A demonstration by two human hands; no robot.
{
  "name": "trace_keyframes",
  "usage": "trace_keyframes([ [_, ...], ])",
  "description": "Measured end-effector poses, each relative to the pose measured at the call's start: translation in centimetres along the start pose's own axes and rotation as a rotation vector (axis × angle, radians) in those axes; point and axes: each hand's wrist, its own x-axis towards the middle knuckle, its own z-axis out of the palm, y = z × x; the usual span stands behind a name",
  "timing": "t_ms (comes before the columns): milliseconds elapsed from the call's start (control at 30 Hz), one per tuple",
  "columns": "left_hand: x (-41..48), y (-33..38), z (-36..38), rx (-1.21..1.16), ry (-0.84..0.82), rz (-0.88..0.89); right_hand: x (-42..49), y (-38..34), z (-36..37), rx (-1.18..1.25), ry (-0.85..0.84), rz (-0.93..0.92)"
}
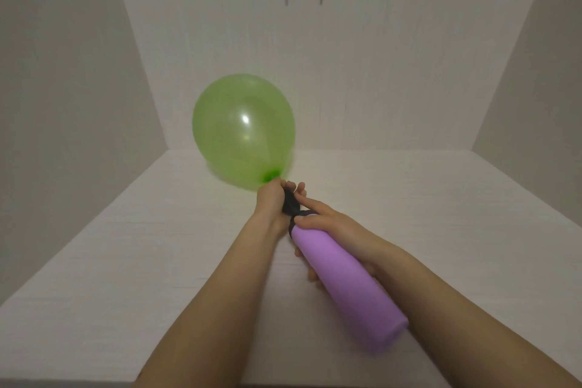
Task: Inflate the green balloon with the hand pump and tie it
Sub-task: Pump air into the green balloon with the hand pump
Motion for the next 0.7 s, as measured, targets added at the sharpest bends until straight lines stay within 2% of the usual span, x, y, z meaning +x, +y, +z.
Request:
trace_keyframes([
  [233, 0.3, 0.0, -0.5, 0.043, 0.005, 0.020, 0.2, -0.2, -1.1, -0.004, 0.006, 0.063],
  [433, 1.0, 1.0, -1.5, 0.030, 0.067, 0.064, 0.5, 0.0, -2.1, 0.006, -0.147, 0.124],
  [700, 1.4, 1.0, -1.3, -0.004, 0.090, 0.110, 1.1, 0.3, -2.7, -0.009, -0.143, 0.151],
])
